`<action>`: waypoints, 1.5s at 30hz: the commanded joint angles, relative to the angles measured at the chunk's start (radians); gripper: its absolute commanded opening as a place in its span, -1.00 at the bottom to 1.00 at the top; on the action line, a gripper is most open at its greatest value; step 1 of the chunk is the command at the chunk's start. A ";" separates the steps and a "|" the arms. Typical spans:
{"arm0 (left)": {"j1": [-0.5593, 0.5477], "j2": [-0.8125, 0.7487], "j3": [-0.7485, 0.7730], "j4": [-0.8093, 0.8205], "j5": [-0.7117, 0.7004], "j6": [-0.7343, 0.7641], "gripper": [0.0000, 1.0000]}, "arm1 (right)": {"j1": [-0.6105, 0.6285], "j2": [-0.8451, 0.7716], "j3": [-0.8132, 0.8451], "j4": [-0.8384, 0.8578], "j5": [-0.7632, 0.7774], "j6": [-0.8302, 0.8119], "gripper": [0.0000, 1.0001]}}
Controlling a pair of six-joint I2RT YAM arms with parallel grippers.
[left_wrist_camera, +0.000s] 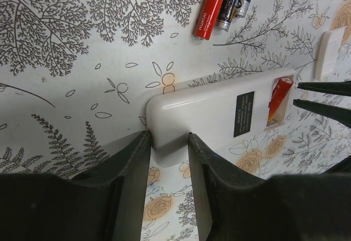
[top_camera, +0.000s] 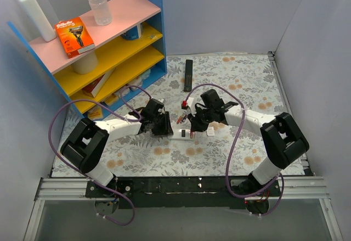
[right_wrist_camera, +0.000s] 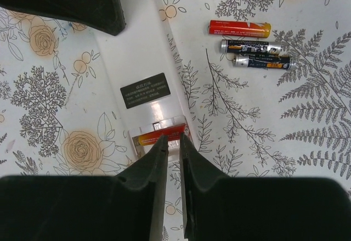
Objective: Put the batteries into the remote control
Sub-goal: Load the battery into the remote control.
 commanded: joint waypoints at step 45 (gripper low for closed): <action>-0.004 -0.025 0.011 0.001 -0.017 -0.008 -0.35 | -0.013 -0.070 0.065 0.056 0.047 0.248 -0.52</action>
